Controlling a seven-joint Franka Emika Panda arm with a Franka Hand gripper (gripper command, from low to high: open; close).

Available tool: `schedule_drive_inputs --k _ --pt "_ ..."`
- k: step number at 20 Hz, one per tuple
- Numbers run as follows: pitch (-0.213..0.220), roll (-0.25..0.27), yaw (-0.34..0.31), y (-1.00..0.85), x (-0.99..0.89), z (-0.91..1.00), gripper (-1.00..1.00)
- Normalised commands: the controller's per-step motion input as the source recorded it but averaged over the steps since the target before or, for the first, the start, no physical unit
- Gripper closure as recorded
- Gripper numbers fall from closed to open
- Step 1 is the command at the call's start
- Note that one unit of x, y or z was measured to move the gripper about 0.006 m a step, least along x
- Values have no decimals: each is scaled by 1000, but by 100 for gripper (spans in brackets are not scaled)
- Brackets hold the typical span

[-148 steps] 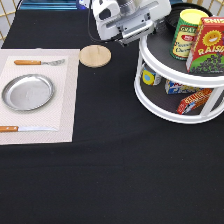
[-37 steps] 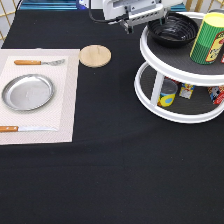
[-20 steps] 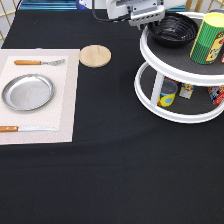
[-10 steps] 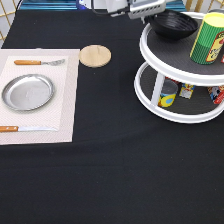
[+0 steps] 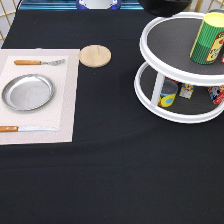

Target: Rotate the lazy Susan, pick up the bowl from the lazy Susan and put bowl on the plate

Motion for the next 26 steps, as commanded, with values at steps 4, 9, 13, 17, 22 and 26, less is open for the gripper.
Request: schedule_drive_inputs --k 4,9,13,17,22,26 --pt "-5 0 -147 -580 281 24 100" --pt "-1 0 -182 -521 145 -85 100" --pt "0 0 -173 -561 96 -66 100" --pt "0 0 -164 -586 91 -86 100" --pt "-3 0 -169 -587 42 -142 100" --pt "-39 0 -200 -511 6 -276 100"
